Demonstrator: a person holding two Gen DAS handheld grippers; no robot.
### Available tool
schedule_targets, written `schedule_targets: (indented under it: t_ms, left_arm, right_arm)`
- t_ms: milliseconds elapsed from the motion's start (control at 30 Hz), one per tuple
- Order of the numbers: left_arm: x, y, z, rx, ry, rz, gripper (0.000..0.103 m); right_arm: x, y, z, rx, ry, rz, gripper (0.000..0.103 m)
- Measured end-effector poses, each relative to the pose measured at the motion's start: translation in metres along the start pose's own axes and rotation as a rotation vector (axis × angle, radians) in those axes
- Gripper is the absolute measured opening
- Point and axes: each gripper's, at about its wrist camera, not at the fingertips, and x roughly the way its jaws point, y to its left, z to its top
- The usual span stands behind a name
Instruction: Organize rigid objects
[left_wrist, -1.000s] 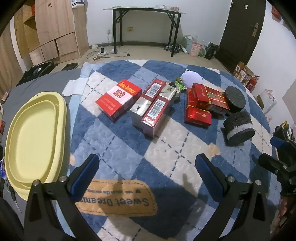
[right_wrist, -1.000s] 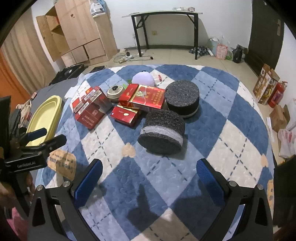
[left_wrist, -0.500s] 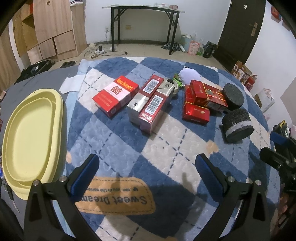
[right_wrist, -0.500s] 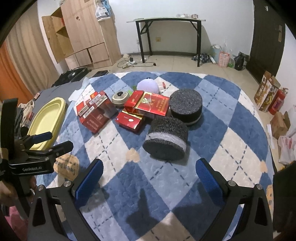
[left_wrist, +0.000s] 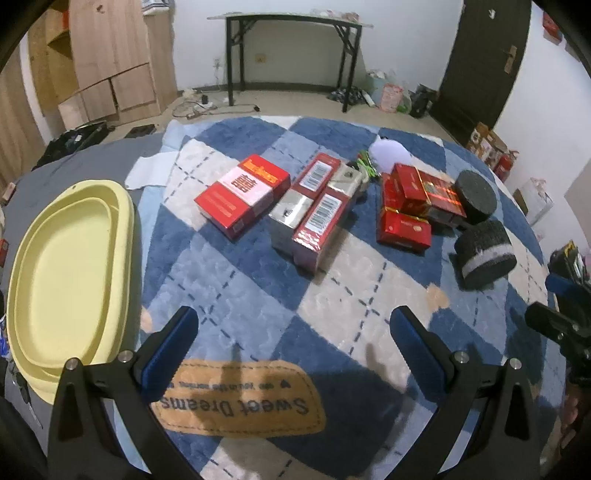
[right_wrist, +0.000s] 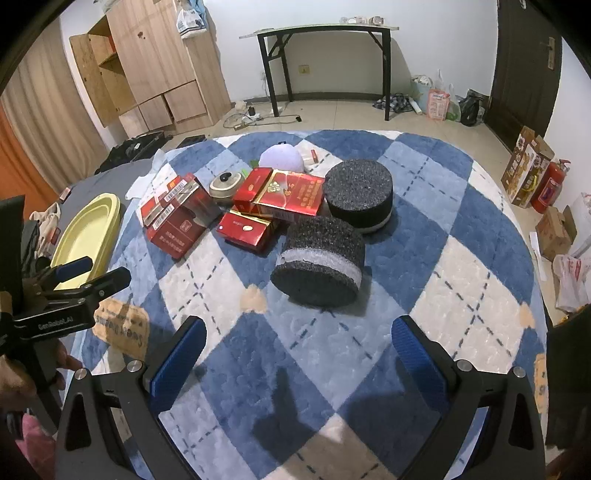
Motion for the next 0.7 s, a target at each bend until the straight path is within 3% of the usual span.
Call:
schedule_targets:
  t_ms: [133, 433, 567, 700]
  left_arm:
    - [0.000, -0.001, -0.001, 0.028, -0.005, 0.020, 0.103]
    - [0.009, 0.011, 0.006, -0.018, 0.042, -0.013, 0.103]
    - [0.016, 0.021, 0.022, 0.027, 0.057, -0.003, 0.103]
    - [0.023, 0.030, 0.045, 0.141, 0.079, -0.025, 0.103]
  right_arm:
    - [0.004, -0.002, -0.001, 0.008, 0.017, -0.004, 0.103]
    - [0.009, -0.010, -0.003, 0.038, 0.036, -0.008, 0.103]
    - [0.010, -0.014, -0.003, 0.051, 0.053, 0.024, 0.102]
    - [0.010, -0.015, -0.002, 0.050, 0.044, 0.022, 0.102]
